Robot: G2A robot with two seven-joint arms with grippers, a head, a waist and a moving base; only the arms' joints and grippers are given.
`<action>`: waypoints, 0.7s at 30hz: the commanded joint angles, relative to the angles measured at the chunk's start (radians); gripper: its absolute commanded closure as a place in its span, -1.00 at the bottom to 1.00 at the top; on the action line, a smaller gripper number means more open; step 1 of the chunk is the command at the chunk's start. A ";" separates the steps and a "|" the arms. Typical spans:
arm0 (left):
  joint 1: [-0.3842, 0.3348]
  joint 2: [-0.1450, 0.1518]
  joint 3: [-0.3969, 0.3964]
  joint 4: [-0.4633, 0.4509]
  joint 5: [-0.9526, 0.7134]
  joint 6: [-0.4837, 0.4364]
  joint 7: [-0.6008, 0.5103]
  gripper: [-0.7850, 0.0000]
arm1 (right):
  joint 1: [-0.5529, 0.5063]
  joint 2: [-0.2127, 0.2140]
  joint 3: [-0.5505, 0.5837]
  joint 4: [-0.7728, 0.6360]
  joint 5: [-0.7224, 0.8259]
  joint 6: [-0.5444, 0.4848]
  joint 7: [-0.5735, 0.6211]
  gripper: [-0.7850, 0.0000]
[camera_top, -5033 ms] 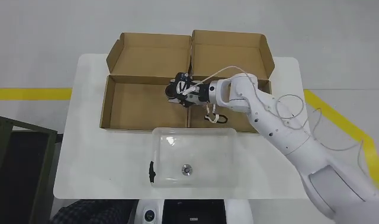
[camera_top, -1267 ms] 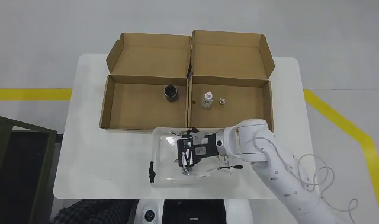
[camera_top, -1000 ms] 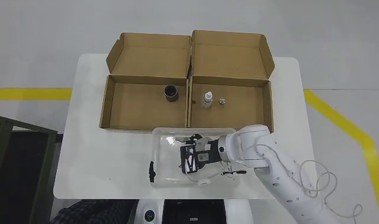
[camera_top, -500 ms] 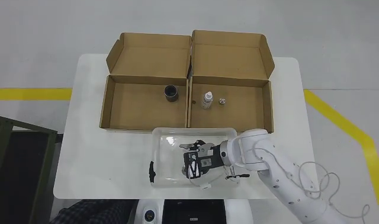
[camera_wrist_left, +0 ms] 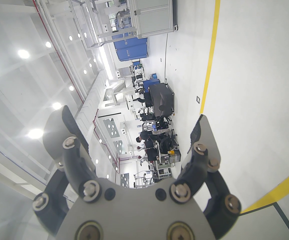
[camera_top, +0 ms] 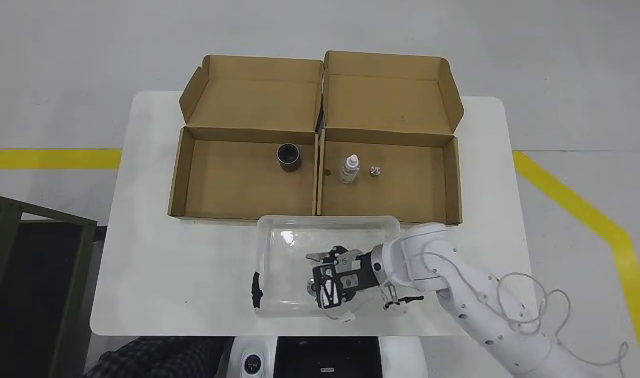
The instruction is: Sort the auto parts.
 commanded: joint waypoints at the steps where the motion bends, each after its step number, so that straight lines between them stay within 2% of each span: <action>1: 0.000 0.000 0.000 0.000 0.000 0.000 0.000 -1.00 | 0.001 0.000 -0.003 0.006 -0.006 0.000 -0.011 -0.35; 15: 0.000 0.000 0.000 0.000 0.000 0.000 0.000 -1.00 | 0.010 -0.006 -0.054 0.074 -0.071 0.020 -0.091 -0.31; 17: 0.000 0.000 0.000 0.000 0.000 0.000 0.000 -1.00 | 0.014 -0.008 -0.061 0.083 -0.080 0.022 -0.102 -0.25; 21: 0.000 0.000 0.000 0.000 0.000 0.000 0.000 -1.00 | 0.023 -0.011 -0.074 0.101 -0.102 0.032 -0.119 0.01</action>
